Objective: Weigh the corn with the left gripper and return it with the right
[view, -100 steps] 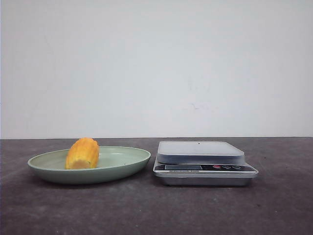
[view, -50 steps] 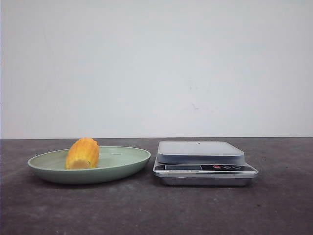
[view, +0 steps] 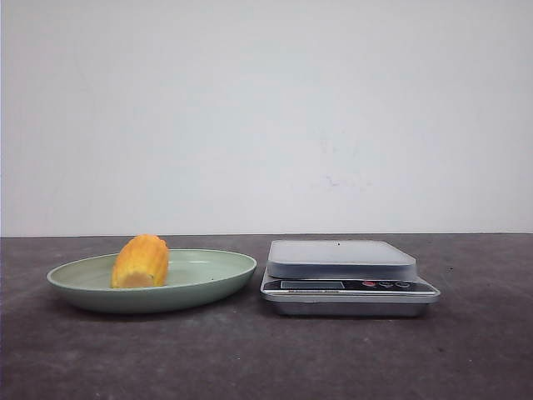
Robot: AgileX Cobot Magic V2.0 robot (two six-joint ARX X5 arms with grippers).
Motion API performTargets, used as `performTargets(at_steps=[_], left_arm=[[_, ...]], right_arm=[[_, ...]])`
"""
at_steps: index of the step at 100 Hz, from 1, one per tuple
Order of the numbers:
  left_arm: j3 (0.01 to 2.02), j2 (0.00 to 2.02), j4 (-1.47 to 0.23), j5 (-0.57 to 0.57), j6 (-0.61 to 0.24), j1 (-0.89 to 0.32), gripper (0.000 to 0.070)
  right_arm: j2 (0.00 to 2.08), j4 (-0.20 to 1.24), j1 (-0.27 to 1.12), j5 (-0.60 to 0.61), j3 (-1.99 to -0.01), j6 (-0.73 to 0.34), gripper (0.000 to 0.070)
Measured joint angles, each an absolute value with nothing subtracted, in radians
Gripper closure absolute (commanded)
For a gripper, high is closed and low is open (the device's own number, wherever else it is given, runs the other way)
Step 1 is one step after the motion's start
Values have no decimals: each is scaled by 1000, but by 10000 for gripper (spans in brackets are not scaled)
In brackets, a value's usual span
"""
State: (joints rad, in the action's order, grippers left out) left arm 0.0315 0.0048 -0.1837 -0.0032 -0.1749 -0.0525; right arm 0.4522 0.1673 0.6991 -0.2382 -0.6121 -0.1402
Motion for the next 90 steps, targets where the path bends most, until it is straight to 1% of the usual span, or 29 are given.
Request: performTargets(at_steps=[22,29,38,50,57,70,77,90], left_arm=[[31,5,-184,-3,-175,-52,681],[31,5,-184,-3,-175,-52,681],[31,5,-184,-3,-175,-52,681],[31,4,-184,-3,-175,-52,681],[31,4,-184,-3,-175,-52,681],[31,5,-184,-3,-175,-52,681],[31,5,-184,-3,-175,-52,681],[31,4,-184,-3,-175,-52,681]], right_arm=[[447,168,699,-238,-612,-104,689],[429,175,677,-237,-612,-80,689],[385,181,594,-219,-612,-61,689],[314,203,433,-153,-590,-56,689],[284,213,322,-103,-553,-55,689],[218,226,167,-91,-439,-51,689],[163,227,118,-81,-367,-48,689],[62,227,69,-78,-237,-41,689]])
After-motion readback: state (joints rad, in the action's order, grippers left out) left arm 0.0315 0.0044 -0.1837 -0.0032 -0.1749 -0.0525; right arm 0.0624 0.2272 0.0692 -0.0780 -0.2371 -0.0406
